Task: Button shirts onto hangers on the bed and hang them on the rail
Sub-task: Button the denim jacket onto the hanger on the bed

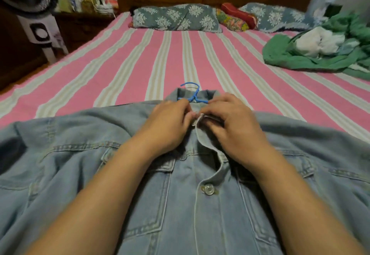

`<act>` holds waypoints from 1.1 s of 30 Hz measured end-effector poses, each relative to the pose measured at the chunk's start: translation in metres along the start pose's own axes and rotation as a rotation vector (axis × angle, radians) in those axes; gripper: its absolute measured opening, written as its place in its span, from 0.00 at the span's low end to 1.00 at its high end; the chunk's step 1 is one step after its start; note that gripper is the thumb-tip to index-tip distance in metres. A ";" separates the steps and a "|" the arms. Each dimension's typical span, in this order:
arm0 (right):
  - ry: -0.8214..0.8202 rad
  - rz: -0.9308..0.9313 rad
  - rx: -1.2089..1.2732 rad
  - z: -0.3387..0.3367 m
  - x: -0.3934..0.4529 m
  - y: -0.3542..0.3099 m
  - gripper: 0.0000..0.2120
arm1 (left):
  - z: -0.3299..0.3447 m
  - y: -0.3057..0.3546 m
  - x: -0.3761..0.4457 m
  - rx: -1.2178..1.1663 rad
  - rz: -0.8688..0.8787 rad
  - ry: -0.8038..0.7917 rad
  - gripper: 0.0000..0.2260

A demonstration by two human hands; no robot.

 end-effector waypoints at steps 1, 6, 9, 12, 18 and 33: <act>-0.073 0.027 -0.010 0.003 -0.003 -0.001 0.07 | 0.001 -0.001 -0.001 -0.075 -0.079 -0.046 0.06; -0.137 0.130 -0.104 0.015 -0.007 0.010 0.05 | -0.005 -0.004 -0.003 -0.620 -0.370 -0.009 0.03; -0.138 0.131 -0.100 0.017 -0.007 0.009 0.06 | -0.006 -0.001 -0.007 -0.697 -0.380 -0.032 0.03; -0.123 0.167 -0.060 0.017 -0.007 0.009 0.08 | -0.009 0.000 -0.007 -0.720 -0.360 -0.047 0.04; -0.093 0.207 0.033 0.017 -0.009 0.005 0.03 | -0.019 0.002 -0.011 -0.653 -0.294 -0.206 0.06; -0.043 0.257 0.166 0.012 -0.010 0.003 0.01 | -0.018 0.001 -0.013 -0.717 -0.433 -0.091 0.00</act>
Point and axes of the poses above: each hand's wrist, its own x-axis towards the middle knuckle, its own z-axis out of the palm, y = z × x, the point moved 4 cm from there along x, towards the middle knuckle, and after that the axes turned 8 degrees about z, right-handed, at the moved point
